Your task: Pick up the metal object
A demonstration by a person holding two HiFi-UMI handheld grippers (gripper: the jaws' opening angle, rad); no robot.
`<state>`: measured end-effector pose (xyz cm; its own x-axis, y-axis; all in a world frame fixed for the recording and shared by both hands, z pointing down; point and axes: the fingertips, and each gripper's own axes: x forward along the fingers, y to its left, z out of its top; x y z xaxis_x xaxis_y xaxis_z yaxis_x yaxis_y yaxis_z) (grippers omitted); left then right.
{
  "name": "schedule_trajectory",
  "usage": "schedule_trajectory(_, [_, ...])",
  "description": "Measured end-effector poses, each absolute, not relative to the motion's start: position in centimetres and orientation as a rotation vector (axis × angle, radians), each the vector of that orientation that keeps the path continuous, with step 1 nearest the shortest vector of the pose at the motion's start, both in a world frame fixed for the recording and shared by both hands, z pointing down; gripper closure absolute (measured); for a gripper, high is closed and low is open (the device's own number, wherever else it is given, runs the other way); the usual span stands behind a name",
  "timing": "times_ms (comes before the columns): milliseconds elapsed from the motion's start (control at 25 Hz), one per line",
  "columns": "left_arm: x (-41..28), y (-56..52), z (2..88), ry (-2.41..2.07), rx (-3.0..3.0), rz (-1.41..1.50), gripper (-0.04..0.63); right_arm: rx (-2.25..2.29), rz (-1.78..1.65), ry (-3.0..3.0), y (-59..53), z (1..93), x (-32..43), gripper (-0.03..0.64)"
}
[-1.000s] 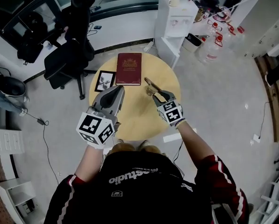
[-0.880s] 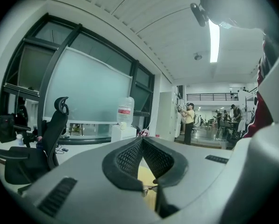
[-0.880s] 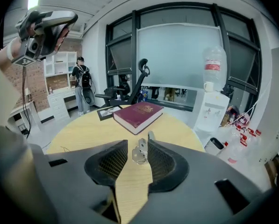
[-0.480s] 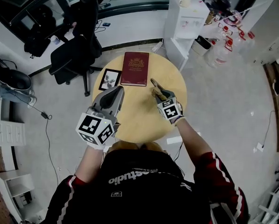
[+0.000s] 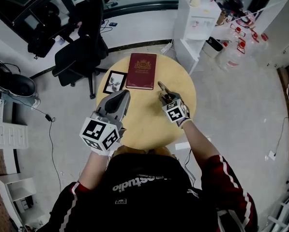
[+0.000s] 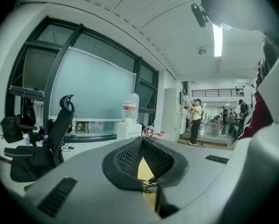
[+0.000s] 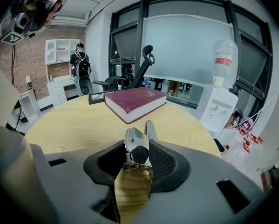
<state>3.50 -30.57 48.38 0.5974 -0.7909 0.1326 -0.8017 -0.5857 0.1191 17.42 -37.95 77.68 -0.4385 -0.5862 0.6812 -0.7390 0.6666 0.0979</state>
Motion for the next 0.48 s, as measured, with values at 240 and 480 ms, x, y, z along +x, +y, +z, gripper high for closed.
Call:
schedule_trajectory(240, [3.02, -30.85, 48.24, -1.35, 2.656, 0.105, 0.578, 1.045, 0.356, -2.189, -38.37, 78.09, 17.36, 0.452])
schedule_trajectory(480, [2.84, -31.05, 47.81, -1.356, 2.661, 0.097, 0.578, 1.073, 0.409, -2.192, -39.01, 77.8, 17.99, 0.463])
